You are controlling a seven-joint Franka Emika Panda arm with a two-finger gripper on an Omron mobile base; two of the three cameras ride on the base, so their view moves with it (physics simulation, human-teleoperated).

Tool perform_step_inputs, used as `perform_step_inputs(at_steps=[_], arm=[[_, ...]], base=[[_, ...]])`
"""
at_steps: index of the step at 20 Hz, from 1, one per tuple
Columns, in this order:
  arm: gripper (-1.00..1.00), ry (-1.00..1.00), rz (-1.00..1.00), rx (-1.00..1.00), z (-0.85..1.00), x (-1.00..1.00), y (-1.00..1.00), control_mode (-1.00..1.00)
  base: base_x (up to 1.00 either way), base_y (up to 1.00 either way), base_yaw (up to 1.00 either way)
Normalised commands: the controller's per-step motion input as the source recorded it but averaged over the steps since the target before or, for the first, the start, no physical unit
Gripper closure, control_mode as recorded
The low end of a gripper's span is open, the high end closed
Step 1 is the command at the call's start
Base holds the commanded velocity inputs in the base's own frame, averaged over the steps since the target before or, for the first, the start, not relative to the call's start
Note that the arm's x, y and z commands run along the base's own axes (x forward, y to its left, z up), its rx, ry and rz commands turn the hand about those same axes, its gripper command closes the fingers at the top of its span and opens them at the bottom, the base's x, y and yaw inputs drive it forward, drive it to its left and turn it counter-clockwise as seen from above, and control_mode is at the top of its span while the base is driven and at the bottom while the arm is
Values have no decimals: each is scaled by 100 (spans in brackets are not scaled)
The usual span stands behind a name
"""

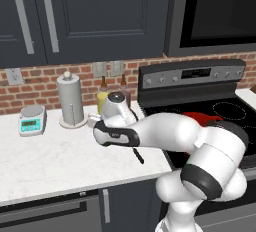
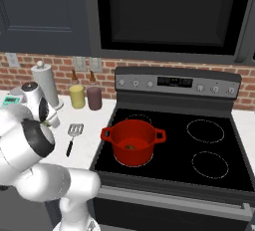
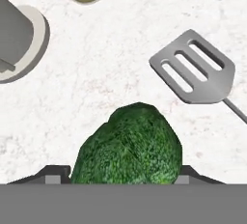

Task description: Put the mushroom and broccoli in the pot. Retrieve the spatula and lightly stir the vegetables in the pot.

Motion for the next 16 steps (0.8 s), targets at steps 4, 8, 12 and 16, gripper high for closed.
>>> perform_step_inputs(at_steps=[4,8,12,16], arm=[[100,0,-5,0,77,-14,-73,-100],[100,3,-4,0,67,-18,-89,-100],[100,0,-2,-4,47,-38,-100,-100],[100,0,-2,-7,27,-41,-100,-100]], base=[[0,0,0],[0,0,0],[0,0,0],[0,0,0]])
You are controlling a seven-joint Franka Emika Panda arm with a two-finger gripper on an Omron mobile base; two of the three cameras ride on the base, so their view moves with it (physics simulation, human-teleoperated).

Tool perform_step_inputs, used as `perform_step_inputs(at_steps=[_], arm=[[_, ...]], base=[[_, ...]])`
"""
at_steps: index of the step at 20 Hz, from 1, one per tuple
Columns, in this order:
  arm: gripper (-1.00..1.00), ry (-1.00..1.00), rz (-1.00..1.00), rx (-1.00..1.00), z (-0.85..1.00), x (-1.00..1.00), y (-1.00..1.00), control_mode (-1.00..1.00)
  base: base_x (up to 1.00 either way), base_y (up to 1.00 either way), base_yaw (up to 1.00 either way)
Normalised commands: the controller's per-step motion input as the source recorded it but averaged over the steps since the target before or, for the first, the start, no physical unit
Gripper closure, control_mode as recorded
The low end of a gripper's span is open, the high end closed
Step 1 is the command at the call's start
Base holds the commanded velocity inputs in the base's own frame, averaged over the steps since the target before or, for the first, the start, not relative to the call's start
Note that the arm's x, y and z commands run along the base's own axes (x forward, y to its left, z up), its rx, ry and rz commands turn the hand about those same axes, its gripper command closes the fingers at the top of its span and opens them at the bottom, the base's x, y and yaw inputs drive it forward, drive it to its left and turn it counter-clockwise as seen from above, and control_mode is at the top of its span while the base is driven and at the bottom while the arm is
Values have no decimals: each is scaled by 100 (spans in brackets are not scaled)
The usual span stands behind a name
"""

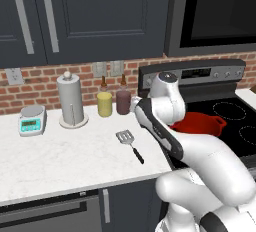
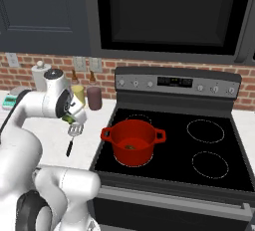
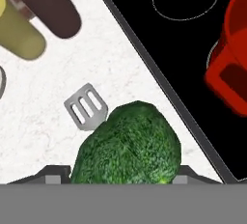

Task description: Put the mushroom and broccoli in the pot. Retrieve the spatula and lightly stir the vegetables in the pot.

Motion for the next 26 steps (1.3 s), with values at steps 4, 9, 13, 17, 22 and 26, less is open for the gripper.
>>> perform_step_inputs(at_steps=[4,9,13,17,22,26], arm=[[100,0,-3,-4,30,-43,-100,-100],[100,1,-3,0,23,-19,-94,-100],[100,5,-4,0,9,0,-91,-100],[100,8,-4,-2,0,0,-82,-100],[100,2,-1,-7,-22,4,-59,-100],[100,0,0,-8,-41,4,-36,-100]], base=[[0,0,0],[0,0,0],[0,0,0],[0,0,0],[0,0,0],[0,0,0]])
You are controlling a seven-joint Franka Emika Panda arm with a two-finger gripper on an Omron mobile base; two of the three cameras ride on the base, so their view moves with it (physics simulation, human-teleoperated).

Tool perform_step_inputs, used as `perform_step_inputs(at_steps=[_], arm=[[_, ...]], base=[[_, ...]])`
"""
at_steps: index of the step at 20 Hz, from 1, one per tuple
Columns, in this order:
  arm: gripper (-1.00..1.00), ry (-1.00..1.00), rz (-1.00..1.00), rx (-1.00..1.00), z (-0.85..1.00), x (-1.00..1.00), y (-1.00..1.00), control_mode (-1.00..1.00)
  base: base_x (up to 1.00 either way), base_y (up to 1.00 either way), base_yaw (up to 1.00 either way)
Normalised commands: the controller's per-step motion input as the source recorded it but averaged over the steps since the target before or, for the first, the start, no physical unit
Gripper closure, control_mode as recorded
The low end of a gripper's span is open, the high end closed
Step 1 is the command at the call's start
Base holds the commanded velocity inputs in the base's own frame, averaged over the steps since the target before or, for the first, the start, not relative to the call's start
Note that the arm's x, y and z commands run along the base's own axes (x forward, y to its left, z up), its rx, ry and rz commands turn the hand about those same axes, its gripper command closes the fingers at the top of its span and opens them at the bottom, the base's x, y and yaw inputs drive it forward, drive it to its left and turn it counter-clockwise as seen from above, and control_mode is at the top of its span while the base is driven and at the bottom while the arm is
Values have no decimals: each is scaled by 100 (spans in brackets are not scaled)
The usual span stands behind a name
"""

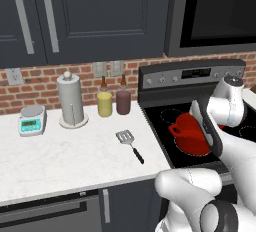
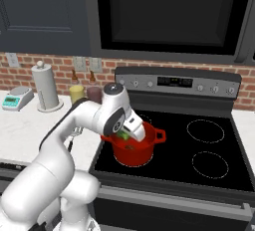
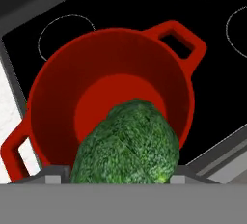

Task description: Put the mushroom and broccoli in the pot. Retrieve the spatula and lightly stir the vegetables in the pot.

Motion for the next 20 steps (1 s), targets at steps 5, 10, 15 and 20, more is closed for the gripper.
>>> perform_step_inputs(at_steps=[5,10,15,20], arm=[[100,0,0,-7,-42,5,-8,-100],[100,0,0,-1,-32,4,0,-100],[100,4,0,0,-12,4,0,-100],[-100,6,0,0,-1,0,0,-100]], base=[[0,0,0],[0,0,0],[0,0,0],[0,0,0]])
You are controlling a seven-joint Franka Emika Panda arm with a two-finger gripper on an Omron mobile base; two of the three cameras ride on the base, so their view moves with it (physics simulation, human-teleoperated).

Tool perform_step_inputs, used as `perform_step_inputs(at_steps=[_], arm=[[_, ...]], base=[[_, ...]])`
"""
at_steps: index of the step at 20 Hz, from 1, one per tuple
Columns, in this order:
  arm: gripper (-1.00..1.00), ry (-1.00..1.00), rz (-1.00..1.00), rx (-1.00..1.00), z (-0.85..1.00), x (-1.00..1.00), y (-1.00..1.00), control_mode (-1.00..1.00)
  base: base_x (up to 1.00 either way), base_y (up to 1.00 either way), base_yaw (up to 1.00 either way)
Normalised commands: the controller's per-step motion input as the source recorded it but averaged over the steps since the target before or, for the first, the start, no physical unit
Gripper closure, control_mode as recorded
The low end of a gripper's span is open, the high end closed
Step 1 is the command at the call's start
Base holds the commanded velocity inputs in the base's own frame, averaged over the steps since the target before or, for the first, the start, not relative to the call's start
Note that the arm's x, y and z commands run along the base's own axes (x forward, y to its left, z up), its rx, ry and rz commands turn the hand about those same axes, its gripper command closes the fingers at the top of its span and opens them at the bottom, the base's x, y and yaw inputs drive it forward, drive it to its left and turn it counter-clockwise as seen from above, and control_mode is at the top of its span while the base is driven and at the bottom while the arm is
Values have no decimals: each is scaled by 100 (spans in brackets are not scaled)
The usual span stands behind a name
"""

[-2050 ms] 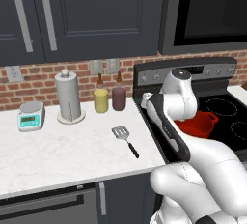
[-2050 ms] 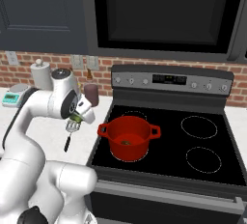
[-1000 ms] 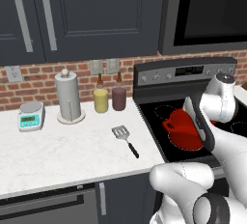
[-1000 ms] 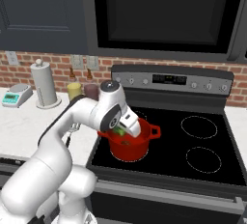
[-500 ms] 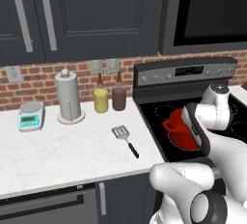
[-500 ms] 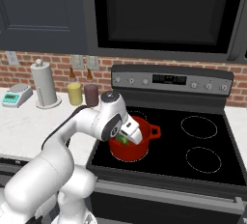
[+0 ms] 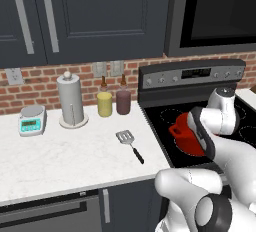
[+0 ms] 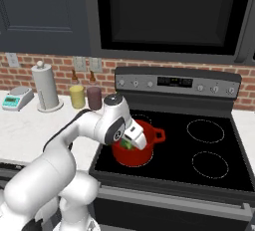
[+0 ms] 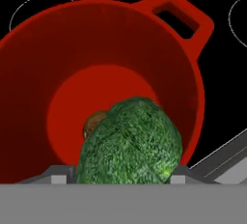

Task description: Put the mushroom and broccoli in the pot. Retrieve the spatula and lightly stir the vegetables in the pot.

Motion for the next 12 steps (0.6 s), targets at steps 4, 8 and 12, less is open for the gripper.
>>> perform_step_inputs(at_steps=[4,8,12], arm=[[-100,6,0,0,-1,8,0,-100],[-100,5,0,0,0,28,0,-100],[-100,0,0,0,0,27,6,-100]], base=[[0,0,0],[0,0,0],[0,0,0]])
